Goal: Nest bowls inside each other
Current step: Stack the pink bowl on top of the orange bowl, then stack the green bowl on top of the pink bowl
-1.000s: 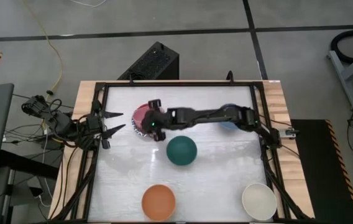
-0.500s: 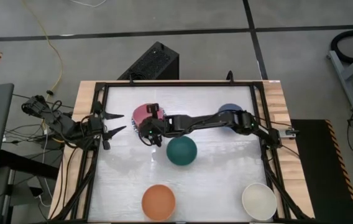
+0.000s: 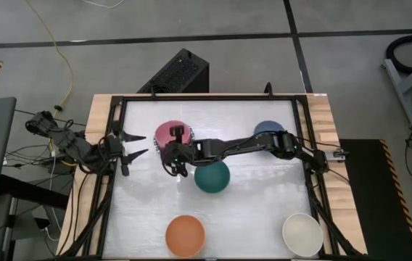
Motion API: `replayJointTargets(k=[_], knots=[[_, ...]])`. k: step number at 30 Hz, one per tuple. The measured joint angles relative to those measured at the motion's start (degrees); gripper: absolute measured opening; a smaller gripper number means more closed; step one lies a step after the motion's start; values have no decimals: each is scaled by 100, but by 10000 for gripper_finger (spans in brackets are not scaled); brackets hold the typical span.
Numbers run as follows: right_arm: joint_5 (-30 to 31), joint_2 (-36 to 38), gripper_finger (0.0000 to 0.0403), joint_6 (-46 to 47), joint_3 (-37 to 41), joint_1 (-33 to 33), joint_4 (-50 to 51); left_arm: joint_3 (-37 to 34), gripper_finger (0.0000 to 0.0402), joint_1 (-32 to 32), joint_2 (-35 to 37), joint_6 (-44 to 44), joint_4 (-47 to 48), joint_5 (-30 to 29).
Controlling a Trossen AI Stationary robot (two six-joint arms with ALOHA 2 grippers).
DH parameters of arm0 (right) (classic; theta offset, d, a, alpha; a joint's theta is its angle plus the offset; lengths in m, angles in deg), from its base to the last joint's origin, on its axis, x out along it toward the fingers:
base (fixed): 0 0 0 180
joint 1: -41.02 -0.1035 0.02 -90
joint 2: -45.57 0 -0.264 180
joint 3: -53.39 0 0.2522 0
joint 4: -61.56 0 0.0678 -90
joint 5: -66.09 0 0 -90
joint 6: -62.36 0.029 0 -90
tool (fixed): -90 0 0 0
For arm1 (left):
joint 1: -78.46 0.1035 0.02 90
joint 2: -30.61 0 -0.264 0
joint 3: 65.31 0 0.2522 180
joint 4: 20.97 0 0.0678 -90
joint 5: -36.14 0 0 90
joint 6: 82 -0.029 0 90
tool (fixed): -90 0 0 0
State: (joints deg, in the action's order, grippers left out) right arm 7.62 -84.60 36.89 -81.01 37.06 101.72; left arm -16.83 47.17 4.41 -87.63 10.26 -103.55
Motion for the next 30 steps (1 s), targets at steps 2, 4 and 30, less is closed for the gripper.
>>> replayJointTargets(k=[2,4,30], knots=[[2,-20,29,120,0,17,-23,-13,191,0,-2,-132,-81,-4],[4,-39,25,180,0,43,-22,-13,191,0,0,-164,-132,-4],[177,-363,20,152,-48,-3,-56,-13,191,0,-2,-206,-1,-11]])
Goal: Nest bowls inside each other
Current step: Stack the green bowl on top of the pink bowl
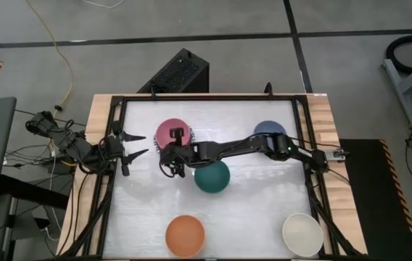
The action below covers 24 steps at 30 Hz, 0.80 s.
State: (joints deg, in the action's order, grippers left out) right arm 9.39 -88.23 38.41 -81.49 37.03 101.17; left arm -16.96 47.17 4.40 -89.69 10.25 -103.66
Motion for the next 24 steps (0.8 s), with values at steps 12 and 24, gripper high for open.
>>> replayJointTargets(k=[12,24], knots=[[-157,1379,46,3901,-56,-143,4387,0,191,-2,0,253,164,456],[-627,1939,202,5363,539,82,5894,0,191,-1,-2,604,157,773]])
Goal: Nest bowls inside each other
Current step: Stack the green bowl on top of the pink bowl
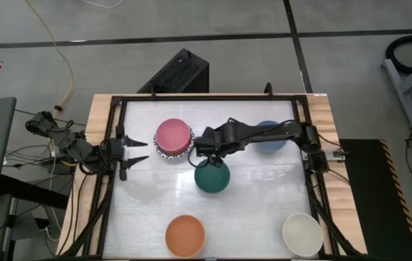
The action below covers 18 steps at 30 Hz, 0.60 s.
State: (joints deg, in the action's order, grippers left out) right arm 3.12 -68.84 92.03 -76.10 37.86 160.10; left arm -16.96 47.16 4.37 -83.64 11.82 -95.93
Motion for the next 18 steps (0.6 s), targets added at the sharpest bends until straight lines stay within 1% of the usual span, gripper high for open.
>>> replayJointTargets(k=[3,6,8,11,15,18], knots=[[-18,360,223,-16,548,15,-289,0,191,-2,2,3,-93,383],[-24,984,229,-244,1252,-9,-1131,0,191,-3,4,3,-352,676],[-104,1505,228,-567,1829,-31,-1731,0,191,-3,7,-9,-377,771],[-370,2308,225,-775,2738,-55,-2716,-10,191,-3,2,-27,-452,697],[-464,3404,224,-774,4104,-49,-3867,-298,191,-3,7,-259,-1349,546],[-472,4005,224,-514,5066,37,-4733,-564,191,8,2,-600,-1968,477]])
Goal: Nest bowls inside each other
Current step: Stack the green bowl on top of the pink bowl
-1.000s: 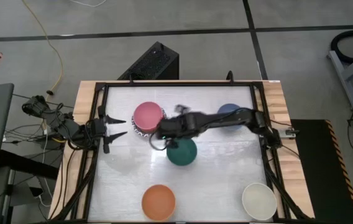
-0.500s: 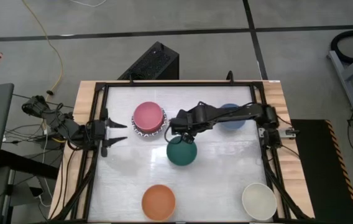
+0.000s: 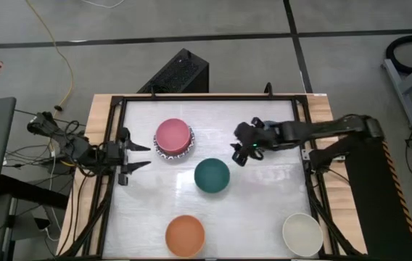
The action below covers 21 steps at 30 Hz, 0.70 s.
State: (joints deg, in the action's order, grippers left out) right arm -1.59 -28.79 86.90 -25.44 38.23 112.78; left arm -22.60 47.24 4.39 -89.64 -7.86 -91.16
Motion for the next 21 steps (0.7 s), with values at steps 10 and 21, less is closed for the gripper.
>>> replayJointTargets(k=[10,21], knots=[[-145,362,224,529,1536,279,-1734,-151,191,152,-2,586,-735,-329],[-412,-595,224,362,1538,417,-2111,415,191,201,166,982,-302,-1772]])
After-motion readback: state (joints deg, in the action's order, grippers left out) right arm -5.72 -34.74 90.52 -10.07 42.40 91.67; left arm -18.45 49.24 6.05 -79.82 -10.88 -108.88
